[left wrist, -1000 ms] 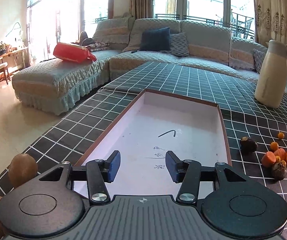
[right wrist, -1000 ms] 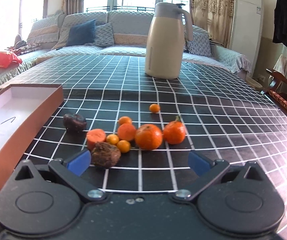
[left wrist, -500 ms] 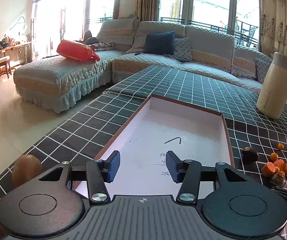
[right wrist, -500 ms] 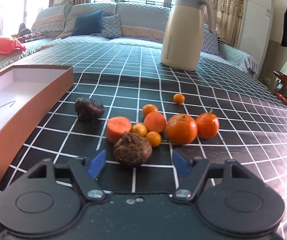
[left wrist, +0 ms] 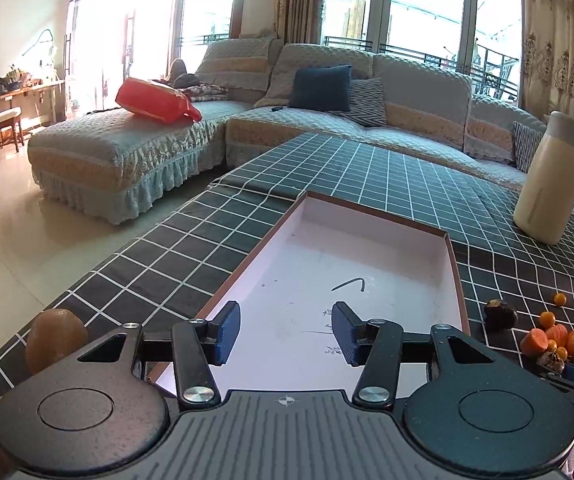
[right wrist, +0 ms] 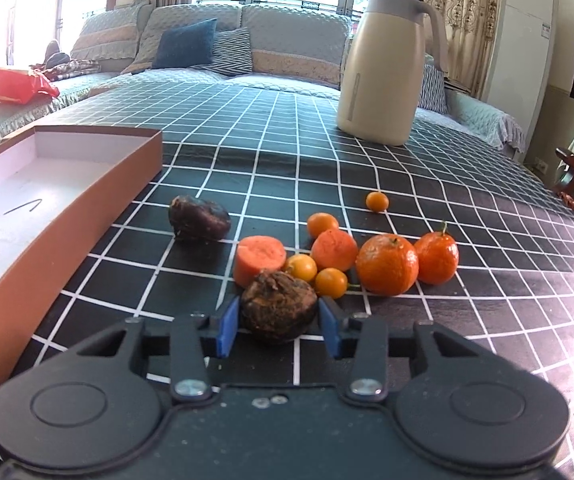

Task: Organize fruits
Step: 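Grasp the brown rough round fruit with the right tool, then lower the brown fruit into the white box and open the right tool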

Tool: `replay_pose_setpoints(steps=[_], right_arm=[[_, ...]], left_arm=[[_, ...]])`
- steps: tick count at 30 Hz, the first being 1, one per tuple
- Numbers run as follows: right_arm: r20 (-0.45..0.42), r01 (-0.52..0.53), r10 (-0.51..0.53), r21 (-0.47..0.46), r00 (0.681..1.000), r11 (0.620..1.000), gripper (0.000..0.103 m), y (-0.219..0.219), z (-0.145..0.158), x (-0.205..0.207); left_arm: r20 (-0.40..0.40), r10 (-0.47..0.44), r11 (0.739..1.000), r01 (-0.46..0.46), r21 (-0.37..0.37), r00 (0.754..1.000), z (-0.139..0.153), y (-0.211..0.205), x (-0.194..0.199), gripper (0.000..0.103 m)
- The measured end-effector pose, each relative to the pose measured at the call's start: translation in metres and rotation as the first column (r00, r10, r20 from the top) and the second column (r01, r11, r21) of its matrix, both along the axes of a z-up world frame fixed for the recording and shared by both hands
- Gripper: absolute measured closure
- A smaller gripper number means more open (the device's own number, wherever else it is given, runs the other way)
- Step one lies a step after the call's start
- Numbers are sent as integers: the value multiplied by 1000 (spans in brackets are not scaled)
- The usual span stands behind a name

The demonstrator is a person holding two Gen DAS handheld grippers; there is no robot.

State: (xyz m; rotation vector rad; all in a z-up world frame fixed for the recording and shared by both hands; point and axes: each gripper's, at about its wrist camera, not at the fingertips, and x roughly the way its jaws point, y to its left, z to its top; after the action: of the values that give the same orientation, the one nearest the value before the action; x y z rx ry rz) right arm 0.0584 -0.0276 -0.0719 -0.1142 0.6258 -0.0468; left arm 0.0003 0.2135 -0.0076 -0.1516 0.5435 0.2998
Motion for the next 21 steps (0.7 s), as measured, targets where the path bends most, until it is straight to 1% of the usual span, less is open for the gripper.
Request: replay_pose_setpoints(steps=[3, 6, 11, 13, 21], right_arm=[[12, -28, 28, 18, 1000, 999, 62, 4, 7, -6], [34, -66, 65, 31, 997, 997, 62, 15, 21, -11], [74, -129, 124, 58, 989, 990, 62, 41, 44, -14], [82, -159, 154, 65, 985, 985, 62, 55, 50, -15], [73, -266, 261, 71, 963, 961, 62, 112, 52, -22]], left_arm=[[3, 1, 1000, -2, 1, 1000, 1, 0, -1, 52], [2, 6, 1000, -6, 7, 1000, 1, 2, -1, 52], [8, 33, 999, -33, 20, 999, 2, 13, -6, 52], [9, 54, 998, -54, 12, 998, 1, 23, -9, 52], [0, 141, 990, -141, -4, 990, -4, 64, -12, 52]])
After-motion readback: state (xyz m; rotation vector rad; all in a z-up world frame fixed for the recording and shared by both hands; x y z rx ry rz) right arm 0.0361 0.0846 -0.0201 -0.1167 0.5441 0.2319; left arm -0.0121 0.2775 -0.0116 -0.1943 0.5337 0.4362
